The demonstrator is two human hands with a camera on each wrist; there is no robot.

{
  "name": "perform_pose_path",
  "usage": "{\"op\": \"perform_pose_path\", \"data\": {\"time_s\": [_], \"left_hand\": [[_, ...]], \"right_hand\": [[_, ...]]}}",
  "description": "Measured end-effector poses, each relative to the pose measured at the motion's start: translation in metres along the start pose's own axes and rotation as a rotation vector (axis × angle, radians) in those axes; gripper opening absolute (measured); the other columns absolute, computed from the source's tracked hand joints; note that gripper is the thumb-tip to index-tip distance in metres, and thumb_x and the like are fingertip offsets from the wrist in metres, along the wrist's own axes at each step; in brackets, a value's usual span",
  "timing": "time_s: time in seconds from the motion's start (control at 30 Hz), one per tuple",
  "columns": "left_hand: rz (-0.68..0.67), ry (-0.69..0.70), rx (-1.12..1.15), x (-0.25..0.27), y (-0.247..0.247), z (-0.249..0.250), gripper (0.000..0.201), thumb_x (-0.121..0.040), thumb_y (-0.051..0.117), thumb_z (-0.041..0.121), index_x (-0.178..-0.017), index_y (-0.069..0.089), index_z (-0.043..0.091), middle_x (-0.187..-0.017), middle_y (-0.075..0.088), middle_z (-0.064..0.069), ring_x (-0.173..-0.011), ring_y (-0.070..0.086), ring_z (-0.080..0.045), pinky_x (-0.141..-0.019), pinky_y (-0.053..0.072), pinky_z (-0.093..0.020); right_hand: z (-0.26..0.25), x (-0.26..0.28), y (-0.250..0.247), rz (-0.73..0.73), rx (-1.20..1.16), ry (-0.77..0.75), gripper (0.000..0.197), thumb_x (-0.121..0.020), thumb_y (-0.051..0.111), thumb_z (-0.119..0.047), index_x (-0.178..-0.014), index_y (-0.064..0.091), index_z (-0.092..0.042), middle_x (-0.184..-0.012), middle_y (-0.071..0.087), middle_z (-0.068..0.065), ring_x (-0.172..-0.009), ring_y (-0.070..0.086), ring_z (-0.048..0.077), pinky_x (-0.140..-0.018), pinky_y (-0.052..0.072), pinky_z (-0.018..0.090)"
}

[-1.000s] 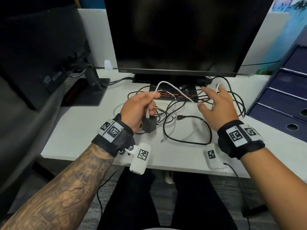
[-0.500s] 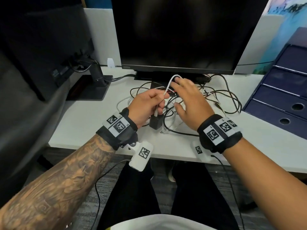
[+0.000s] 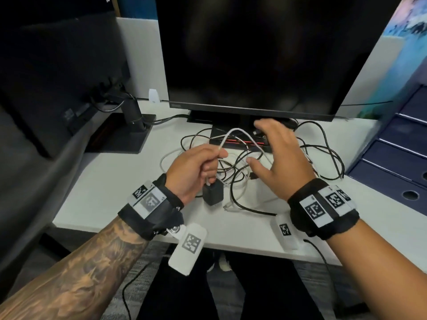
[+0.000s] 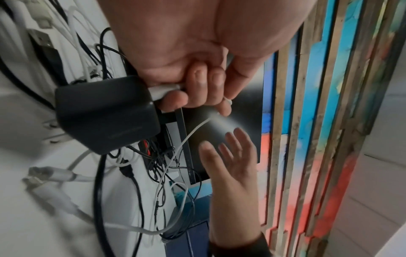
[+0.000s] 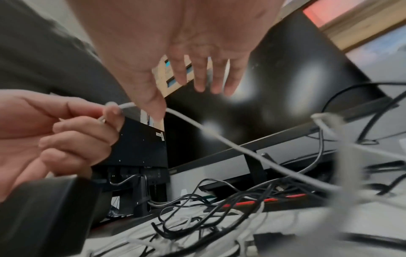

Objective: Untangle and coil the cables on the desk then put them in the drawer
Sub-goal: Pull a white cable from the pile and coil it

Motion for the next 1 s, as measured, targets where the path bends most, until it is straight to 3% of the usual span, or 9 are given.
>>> {"op": "perform_pose_path", "data": {"time_s": [0.1, 0.17, 0.23, 0.37, 0.53, 0.63, 0.73, 0.83, 1.0], "left_hand": [[-0.029, 0.017, 0.05, -0.003, 0.006, 0.007, 0.024, -0.101, 0.042, 0.01, -0.089, 0.063, 0.007, -0.056, 0.027, 0.004, -0.052, 0.024, -0.012, -0.055, 0.027, -0.028], [-0.011, 0.05, 0.096, -0.005, 0.004, 0.014, 0.025, -0.101, 0.042, 0.012, -0.088, 0.062, 0.008, -0.056, 0.027, 0.005, -0.051, 0.024, -0.011, -0.054, 0.028, -0.027], [0.054, 0.087, 0.129, -0.008, -0.007, 0.02, 0.026, -0.102, 0.042, 0.012, -0.088, 0.063, 0.009, -0.056, 0.028, 0.005, -0.05, 0.025, -0.01, -0.053, 0.029, -0.025], [0.223, 0.149, 0.182, -0.016, -0.044, 0.034, 0.022, -0.103, 0.042, 0.014, -0.091, 0.061, 0.011, -0.055, 0.028, 0.007, -0.048, 0.026, -0.008, -0.051, 0.028, -0.023], [0.308, 0.192, 0.3, -0.023, -0.083, 0.05, 0.025, -0.103, 0.04, 0.017, -0.086, 0.058, 0.015, -0.054, 0.026, 0.009, -0.045, 0.025, -0.006, -0.048, 0.031, -0.02], [0.309, 0.215, 0.364, -0.025, -0.098, 0.056, 0.026, -0.104, 0.037, 0.019, -0.085, 0.055, 0.018, -0.053, 0.027, 0.01, -0.044, 0.026, -0.004, -0.047, 0.034, -0.018], [0.35, 0.257, 0.415, -0.025, -0.112, 0.062, 0.026, -0.103, 0.036, 0.018, -0.084, 0.054, 0.019, -0.052, 0.027, 0.011, -0.043, 0.026, -0.004, -0.047, 0.033, -0.018], [0.398, 0.28, 0.405, -0.024, -0.118, 0.065, 0.024, -0.102, 0.038, 0.018, -0.085, 0.054, 0.019, -0.051, 0.028, 0.011, -0.043, 0.026, -0.005, -0.047, 0.032, -0.018], [0.417, 0.26, 0.288, -0.022, -0.106, 0.06, 0.025, -0.103, 0.041, 0.015, -0.086, 0.059, 0.016, -0.052, 0.029, 0.009, -0.044, 0.026, -0.006, -0.046, 0.032, -0.02]], "right_hand": [[0.007, -0.026, 0.021, -0.211, -0.022, 0.157, 0.081, -0.088, 0.073, -0.036, -0.154, 0.027, -0.029, -0.149, 0.049, 0.001, -0.137, 0.044, 0.02, -0.114, 0.039, 0.042], [0.018, -0.039, 0.031, -0.324, -0.116, 0.235, 0.05, -0.092, 0.068, -0.035, -0.138, 0.048, -0.033, -0.115, 0.069, -0.002, -0.108, 0.065, 0.016, -0.098, 0.053, 0.044], [0.029, -0.054, 0.028, -0.394, -0.13, 0.278, 0.015, -0.098, 0.06, -0.03, -0.111, 0.067, -0.028, -0.088, 0.072, -0.003, -0.082, 0.07, 0.012, -0.084, 0.058, 0.038], [0.058, -0.078, 0.006, -0.492, -0.02, 0.336, 0.013, -0.097, 0.063, -0.03, -0.094, 0.073, -0.023, -0.074, 0.073, 0.0, -0.067, 0.066, 0.011, -0.061, 0.049, 0.022], [0.09, -0.084, -0.008, -0.564, 0.103, 0.427, 0.015, -0.09, 0.07, -0.028, -0.076, 0.074, -0.024, -0.067, 0.072, -0.007, -0.066, 0.062, 0.009, -0.061, 0.041, 0.023], [0.087, -0.082, -0.002, -0.568, 0.143, 0.431, 0.01, -0.089, 0.069, -0.02, -0.083, 0.076, -0.023, -0.078, 0.075, -0.004, -0.07, 0.066, 0.01, -0.06, 0.046, 0.021], [0.088, -0.084, 0.002, -0.61, 0.286, 0.4, 0.009, -0.091, 0.067, -0.023, -0.089, 0.076, -0.023, -0.088, 0.075, 0.0, -0.086, 0.07, 0.019, -0.073, 0.054, 0.028], [0.088, -0.094, -0.005, -0.559, 0.268, 0.42, 0.019, -0.094, 0.066, -0.036, -0.087, 0.075, -0.021, -0.087, 0.071, 0.002, -0.083, 0.066, 0.02, -0.071, 0.051, 0.03], [0.062, -0.122, -0.038, -0.199, -0.19, 0.423, 0.034, -0.096, 0.061, -0.047, -0.083, 0.078, -0.021, -0.068, 0.063, -0.001, -0.065, 0.059, 0.017, -0.064, 0.047, 0.03]]}}
Point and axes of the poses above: each hand's wrist, its own x-axis away from the middle knuckle, its own y-axis out of the palm, z = x × y, the point moved 4 cm from there along -x, towards the middle knuckle
